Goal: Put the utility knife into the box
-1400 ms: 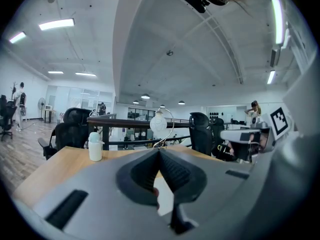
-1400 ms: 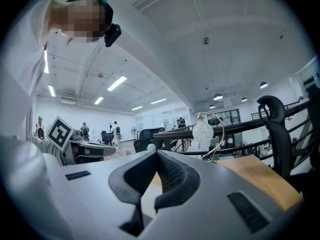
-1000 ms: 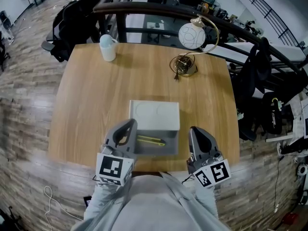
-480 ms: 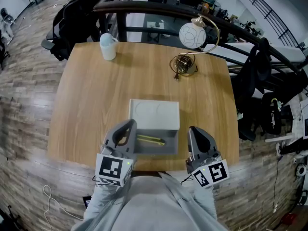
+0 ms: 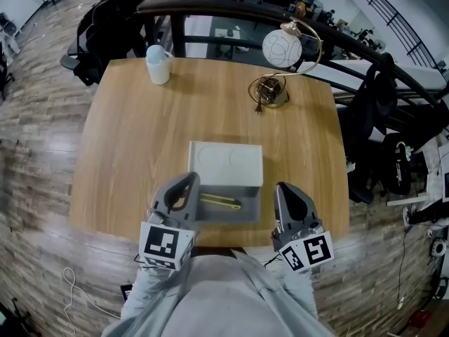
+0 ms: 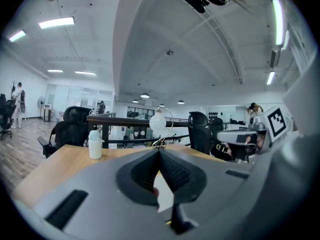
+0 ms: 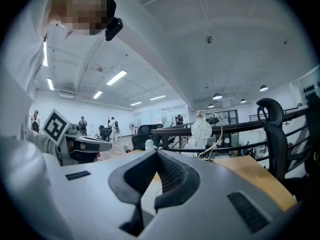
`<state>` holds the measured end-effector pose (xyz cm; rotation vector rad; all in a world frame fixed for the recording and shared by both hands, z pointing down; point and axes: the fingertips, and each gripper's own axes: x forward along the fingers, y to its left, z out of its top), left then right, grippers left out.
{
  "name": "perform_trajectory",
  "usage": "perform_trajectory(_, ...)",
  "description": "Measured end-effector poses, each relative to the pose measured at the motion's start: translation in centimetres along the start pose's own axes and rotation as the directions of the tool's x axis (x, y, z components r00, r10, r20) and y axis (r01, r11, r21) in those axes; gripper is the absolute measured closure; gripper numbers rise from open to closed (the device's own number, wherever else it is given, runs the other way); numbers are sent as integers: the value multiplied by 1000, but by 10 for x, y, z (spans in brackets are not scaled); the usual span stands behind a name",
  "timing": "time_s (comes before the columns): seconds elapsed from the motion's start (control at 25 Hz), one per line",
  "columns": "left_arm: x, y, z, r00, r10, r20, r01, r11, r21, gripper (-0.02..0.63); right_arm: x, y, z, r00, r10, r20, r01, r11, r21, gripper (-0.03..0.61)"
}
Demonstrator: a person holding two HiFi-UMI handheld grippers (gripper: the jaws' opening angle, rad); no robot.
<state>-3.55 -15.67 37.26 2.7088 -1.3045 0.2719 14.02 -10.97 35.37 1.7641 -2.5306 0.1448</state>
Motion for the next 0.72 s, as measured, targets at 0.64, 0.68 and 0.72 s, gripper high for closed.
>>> perform_trajectory(0.64,6,1,-3,1000,6,-10,-7,1000,-9,595,2,3,-4,1000,17,-16,-17,1000,-3,563)
perform_trajectory(0.68,6,2,-3,1000,7,-11,-7,1000,-8,595,2,2,-5,1000,18,-16,-18,1000,-2,562)
perform_trajectory(0.72,6,2,-3,1000,8,-12,-8,1000,-7,595,2,2,-5,1000,18,-16,-18,1000,-1,563)
